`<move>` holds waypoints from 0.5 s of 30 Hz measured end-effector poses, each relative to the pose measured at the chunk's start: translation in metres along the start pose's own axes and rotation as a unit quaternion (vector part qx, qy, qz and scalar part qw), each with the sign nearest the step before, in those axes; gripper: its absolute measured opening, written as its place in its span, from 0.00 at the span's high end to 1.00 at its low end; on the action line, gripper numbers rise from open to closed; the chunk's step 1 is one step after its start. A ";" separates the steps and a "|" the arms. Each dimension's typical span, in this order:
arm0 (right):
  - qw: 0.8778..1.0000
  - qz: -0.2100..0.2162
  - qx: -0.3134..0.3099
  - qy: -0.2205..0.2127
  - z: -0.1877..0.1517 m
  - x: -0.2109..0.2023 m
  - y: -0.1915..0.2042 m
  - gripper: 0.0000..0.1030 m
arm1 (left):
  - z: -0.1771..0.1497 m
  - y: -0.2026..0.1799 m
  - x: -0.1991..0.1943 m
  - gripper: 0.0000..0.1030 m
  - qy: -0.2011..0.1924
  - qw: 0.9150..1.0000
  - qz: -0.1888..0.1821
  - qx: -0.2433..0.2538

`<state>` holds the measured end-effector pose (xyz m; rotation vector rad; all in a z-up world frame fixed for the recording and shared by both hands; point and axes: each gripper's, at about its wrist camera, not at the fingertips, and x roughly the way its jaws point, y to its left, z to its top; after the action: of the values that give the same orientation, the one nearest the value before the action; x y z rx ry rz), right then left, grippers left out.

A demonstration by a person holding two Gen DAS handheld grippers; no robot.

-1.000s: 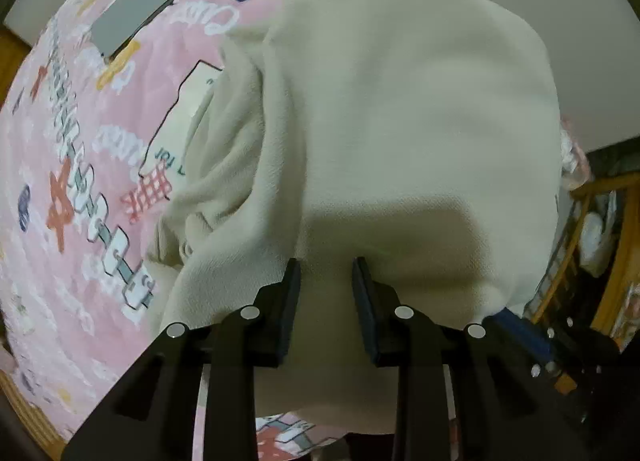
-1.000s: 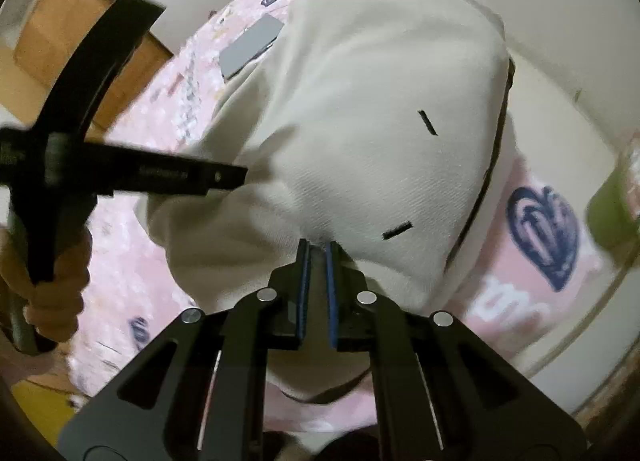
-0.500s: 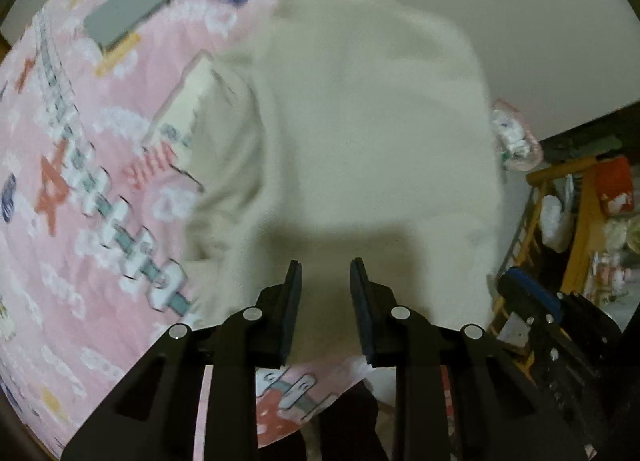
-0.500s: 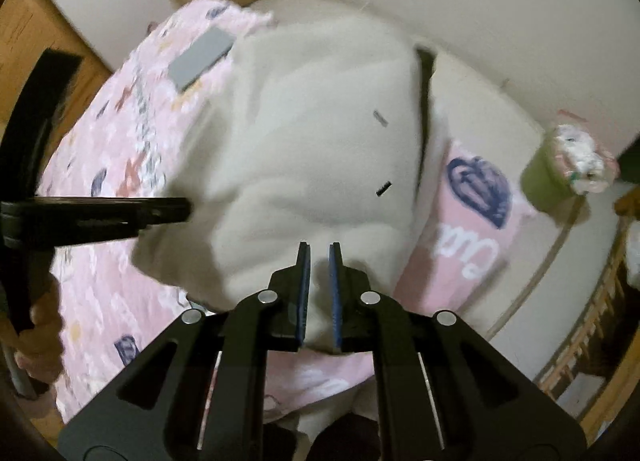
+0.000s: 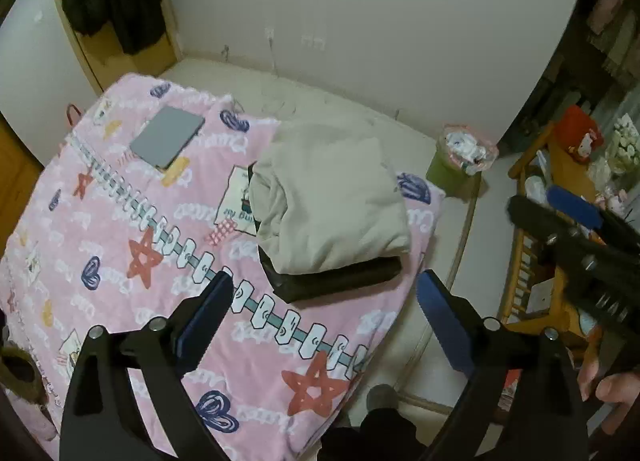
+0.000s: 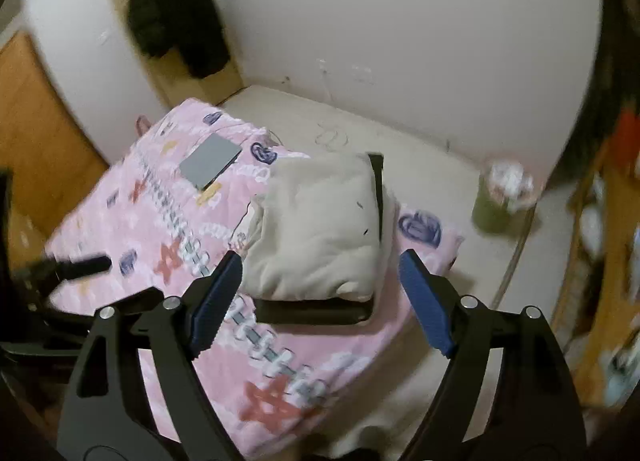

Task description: Fold large clothes

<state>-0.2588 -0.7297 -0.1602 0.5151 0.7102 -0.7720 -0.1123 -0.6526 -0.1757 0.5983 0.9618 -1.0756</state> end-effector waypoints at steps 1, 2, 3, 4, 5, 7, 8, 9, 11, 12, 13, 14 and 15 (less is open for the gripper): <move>1.000 -0.001 -0.017 -0.002 0.000 -0.007 0.005 0.23 | -0.003 -0.005 -0.010 0.11 -0.003 1.000 -0.008 -0.001; 1.000 -0.008 -0.026 -0.014 0.001 -0.020 0.009 0.23 | -0.004 -0.009 -0.016 0.11 -0.002 1.000 -0.010 0.002; 0.999 -0.004 -0.028 -0.018 0.003 -0.028 0.011 0.22 | -0.006 -0.013 -0.021 0.11 -0.002 1.000 -0.012 0.005; 0.999 -0.004 -0.032 -0.022 0.005 -0.037 0.012 0.21 | -0.006 -0.015 -0.028 0.11 -0.007 1.000 -0.010 0.001; 0.999 -0.011 -0.036 -0.026 0.005 -0.044 0.013 0.19 | -0.007 -0.015 -0.036 0.10 -0.013 1.000 -0.009 -0.007; 0.999 -0.008 -0.036 -0.035 0.006 -0.056 0.011 0.17 | -0.007 -0.017 -0.052 0.08 -0.030 0.999 0.007 -0.019; 0.999 -0.001 -0.031 -0.038 0.008 -0.064 0.010 0.14 | -0.006 -0.018 -0.058 0.08 -0.040 0.999 0.016 -0.021; 0.999 0.008 -0.028 -0.039 0.010 -0.069 0.009 0.13 | -0.006 -0.020 -0.067 0.08 -0.053 0.998 0.031 -0.023; 0.999 0.017 -0.024 -0.039 0.013 -0.080 0.007 0.13 | -0.006 -0.020 -0.079 0.08 -0.064 0.996 0.061 -0.029; 0.999 0.018 -0.022 -0.041 0.014 -0.086 0.006 0.12 | -0.005 -0.018 -0.085 0.08 -0.067 0.995 0.067 -0.034; 0.999 0.019 -0.019 -0.042 0.014 -0.091 0.004 0.11 | -0.005 -0.015 -0.090 0.08 -0.068 0.995 0.061 -0.044; 0.999 0.026 -0.013 -0.042 0.014 -0.097 0.002 0.11 | -0.006 -0.012 -0.094 0.08 -0.064 0.995 0.049 -0.057; 0.999 0.034 -0.009 -0.042 0.013 -0.101 -0.001 0.11 | -0.006 -0.009 -0.096 0.08 -0.060 0.995 0.044 -0.066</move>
<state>-0.3063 -0.6934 -0.0774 0.4859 0.6191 -0.7194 -0.1375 -0.6073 -0.0939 0.4574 0.8856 -0.9498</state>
